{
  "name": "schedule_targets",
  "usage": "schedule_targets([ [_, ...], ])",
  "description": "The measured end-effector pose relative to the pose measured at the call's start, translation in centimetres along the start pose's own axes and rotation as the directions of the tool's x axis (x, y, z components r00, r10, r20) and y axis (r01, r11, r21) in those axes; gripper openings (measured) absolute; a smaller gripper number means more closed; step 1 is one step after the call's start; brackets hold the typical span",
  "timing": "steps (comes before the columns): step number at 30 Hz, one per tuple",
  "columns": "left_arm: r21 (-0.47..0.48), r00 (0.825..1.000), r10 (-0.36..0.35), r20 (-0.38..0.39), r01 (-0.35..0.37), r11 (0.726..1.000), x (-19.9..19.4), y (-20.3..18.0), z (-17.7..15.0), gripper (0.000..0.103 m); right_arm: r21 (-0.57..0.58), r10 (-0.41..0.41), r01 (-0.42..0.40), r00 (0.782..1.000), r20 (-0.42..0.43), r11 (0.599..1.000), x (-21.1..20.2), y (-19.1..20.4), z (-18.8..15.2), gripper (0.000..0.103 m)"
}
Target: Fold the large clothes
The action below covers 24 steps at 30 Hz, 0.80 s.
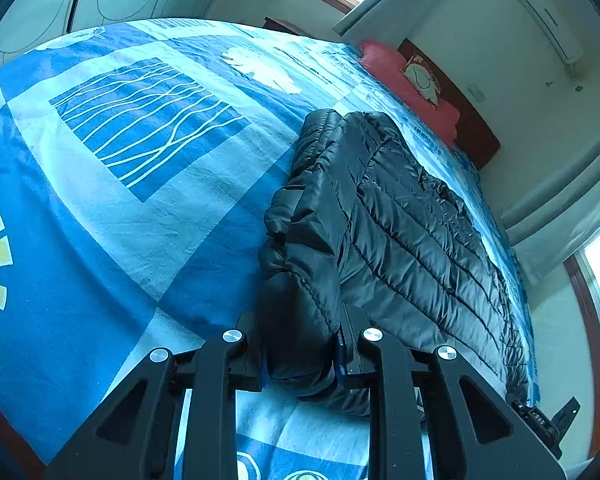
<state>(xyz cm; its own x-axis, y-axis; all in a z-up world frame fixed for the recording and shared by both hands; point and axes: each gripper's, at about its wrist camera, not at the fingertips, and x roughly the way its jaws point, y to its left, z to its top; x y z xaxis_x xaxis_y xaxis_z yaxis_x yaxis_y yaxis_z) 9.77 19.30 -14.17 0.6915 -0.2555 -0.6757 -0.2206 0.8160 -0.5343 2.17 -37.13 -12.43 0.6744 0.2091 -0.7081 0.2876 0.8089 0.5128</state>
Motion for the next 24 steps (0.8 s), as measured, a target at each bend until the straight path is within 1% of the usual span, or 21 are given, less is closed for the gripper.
schedule_targets([
  [3,0.016,1.000,0.008,0.001,-0.008,1.000,0.09,-0.08,-0.19,0.024,0.006,0.004,-0.004,1.000,-0.001,1.000,-0.04,0.01,-0.10,0.018],
  [19,0.021,1.000,-0.005,0.005,0.005,1.000,-0.34,0.04,-0.51,0.024,0.001,-0.011,0.011,1.000,-0.002,1.000,-0.55,0.23,-0.56,0.019],
  [21,0.022,1.000,-0.003,0.001,0.003,1.000,-0.40,0.22,-0.47,0.024,0.004,-0.010,0.010,1.000,-0.002,1.000,-0.55,0.22,-0.59,0.020],
  [24,0.033,1.000,0.006,-0.010,-0.006,0.999,-0.39,0.24,-0.38,0.025,0.010,-0.026,0.026,1.000,-0.002,1.000,-0.66,0.15,-0.73,0.026],
])
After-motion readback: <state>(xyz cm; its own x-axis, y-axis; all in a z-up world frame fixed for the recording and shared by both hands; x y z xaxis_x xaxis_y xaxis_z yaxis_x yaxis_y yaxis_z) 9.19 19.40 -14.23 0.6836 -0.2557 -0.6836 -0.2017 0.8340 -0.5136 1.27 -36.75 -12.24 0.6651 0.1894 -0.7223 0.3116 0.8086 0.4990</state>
